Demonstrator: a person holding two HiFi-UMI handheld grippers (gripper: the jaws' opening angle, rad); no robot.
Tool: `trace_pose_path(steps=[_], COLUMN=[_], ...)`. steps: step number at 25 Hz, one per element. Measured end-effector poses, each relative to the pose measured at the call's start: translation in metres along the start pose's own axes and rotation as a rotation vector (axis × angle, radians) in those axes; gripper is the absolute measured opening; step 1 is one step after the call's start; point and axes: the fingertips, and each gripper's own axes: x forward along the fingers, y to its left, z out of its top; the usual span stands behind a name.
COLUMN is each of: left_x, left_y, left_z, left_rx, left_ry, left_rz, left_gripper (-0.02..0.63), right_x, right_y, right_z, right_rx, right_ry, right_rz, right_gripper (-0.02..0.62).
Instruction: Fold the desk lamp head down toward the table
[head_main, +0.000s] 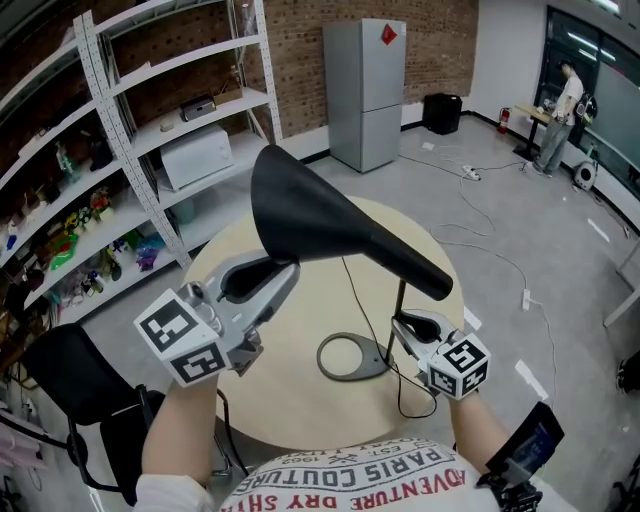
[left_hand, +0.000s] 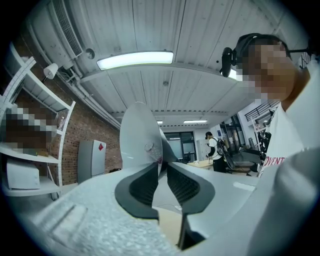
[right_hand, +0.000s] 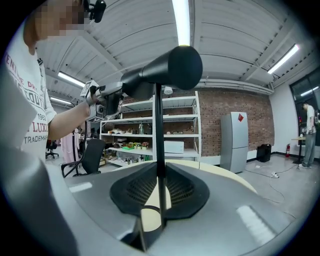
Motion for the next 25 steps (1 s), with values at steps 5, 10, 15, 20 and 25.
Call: trace_pose_path(steps=[5, 10, 15, 20, 25], left_x=[-0.001, -0.003, -0.005, -0.007, -0.007], left_y=[0.0, 0.001, 0.002, 0.001, -0.003], left_z=[-0.004, -0.014, -0.023, -0.033, -0.052], left_rx=[-0.016, -0.036, -0.057, -0.064, -0.083], left_ry=[-0.012, -0.005, 0.008, 0.016, 0.034], left_rz=[0.006, 0.013, 0.011, 0.019, 0.026], left_gripper=[0.06, 0.058, 0.054, 0.048, 0.044], right_x=[-0.001, -0.002, -0.001, -0.003, -0.004], right_y=[-0.002, -0.002, -0.001, -0.001, -0.003], right_z=[0.001, -0.001, 0.002, 0.005, -0.001], right_rx=[0.01, 0.02, 0.022, 0.026, 0.026], right_ry=[-0.015, -0.026, -0.027, -0.028, -0.027], right_rz=[-0.007, -0.014, -0.013, -0.013, -0.013], right_gripper=[0.049, 0.049, 0.049, 0.049, 0.049])
